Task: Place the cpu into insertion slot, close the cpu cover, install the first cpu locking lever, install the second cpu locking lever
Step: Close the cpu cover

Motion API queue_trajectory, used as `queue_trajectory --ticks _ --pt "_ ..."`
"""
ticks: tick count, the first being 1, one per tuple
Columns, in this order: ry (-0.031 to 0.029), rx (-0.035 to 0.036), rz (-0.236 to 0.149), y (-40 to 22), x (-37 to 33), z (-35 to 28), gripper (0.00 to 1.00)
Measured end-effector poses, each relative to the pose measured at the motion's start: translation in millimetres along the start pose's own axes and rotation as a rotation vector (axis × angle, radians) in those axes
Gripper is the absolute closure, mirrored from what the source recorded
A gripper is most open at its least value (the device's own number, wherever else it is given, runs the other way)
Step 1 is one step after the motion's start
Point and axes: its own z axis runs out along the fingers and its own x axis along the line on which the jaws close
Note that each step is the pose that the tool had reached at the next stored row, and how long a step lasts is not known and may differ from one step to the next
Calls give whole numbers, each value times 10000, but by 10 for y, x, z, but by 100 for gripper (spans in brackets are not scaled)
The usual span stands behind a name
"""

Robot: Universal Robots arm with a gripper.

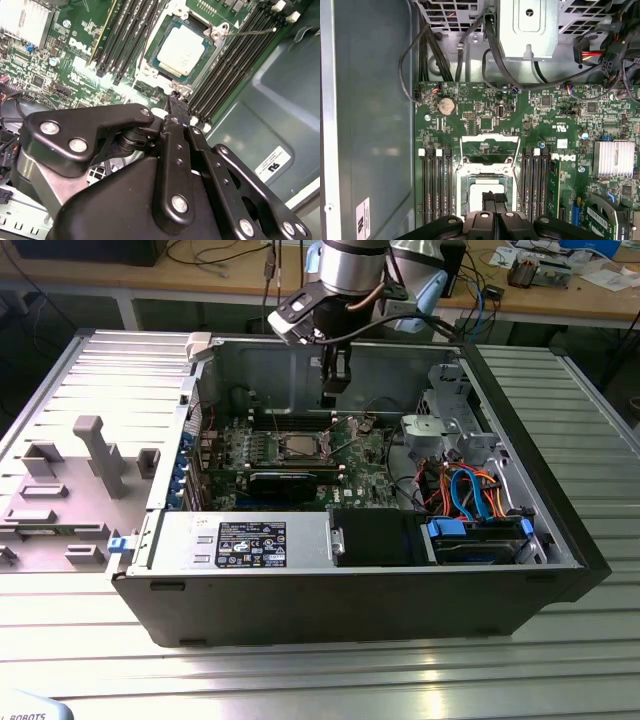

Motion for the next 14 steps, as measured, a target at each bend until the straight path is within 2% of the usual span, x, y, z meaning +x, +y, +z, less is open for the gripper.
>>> queue_trajectory --ticks 3,5,6,8,10,11,13,14 --pt "1 178 -8 111 -1 -8 89" --pt "3 275 -11 164 -2 -11 89" --pt "5 350 -16 201 -3 -14 89" --pt "9 439 -20 243 -4 -16 89" --pt "13 578 -27 314 -4 -19 89" --pt "14 613 -27 333 -4 -20 89" --pt "15 781 -34 434 -6 -25 89" --pt "15 825 -37 465 -7 -26 89"
